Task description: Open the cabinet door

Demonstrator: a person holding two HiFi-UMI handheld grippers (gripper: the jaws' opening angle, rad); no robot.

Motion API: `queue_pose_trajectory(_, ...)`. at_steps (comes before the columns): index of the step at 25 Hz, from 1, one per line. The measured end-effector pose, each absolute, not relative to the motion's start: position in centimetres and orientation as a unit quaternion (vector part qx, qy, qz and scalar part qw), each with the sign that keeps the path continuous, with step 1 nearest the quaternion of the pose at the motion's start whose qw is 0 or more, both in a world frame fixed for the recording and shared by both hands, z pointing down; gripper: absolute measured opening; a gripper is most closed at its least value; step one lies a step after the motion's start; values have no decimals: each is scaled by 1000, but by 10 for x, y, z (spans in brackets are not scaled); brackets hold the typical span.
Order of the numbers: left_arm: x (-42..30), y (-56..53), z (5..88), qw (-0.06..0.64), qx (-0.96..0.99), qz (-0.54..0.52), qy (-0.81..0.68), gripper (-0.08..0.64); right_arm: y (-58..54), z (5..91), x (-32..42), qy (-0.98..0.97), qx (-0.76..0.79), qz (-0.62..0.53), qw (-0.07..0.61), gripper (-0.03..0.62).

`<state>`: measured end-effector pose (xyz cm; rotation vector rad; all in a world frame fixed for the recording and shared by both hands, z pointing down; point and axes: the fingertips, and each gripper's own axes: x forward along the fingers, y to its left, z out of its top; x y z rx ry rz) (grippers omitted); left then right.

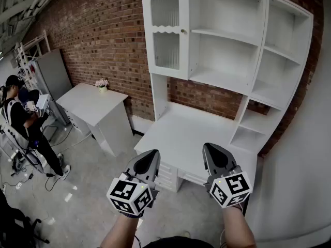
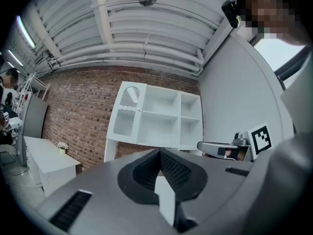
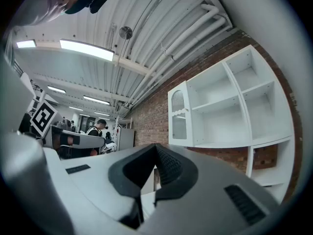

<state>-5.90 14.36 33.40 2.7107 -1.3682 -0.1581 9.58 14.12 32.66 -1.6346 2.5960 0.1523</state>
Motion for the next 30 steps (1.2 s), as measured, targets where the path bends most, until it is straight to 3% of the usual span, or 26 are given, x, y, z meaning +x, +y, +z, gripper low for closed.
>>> queue_pose_trajectory(18,-43,152,334,42,886,-44,-460,6,153,329,112,852,-521,34,46,5)
queue_pose_trajectory(30,3,147,338,34,881,-39,-471,6,146,336,158,857,-512,30,53,5)
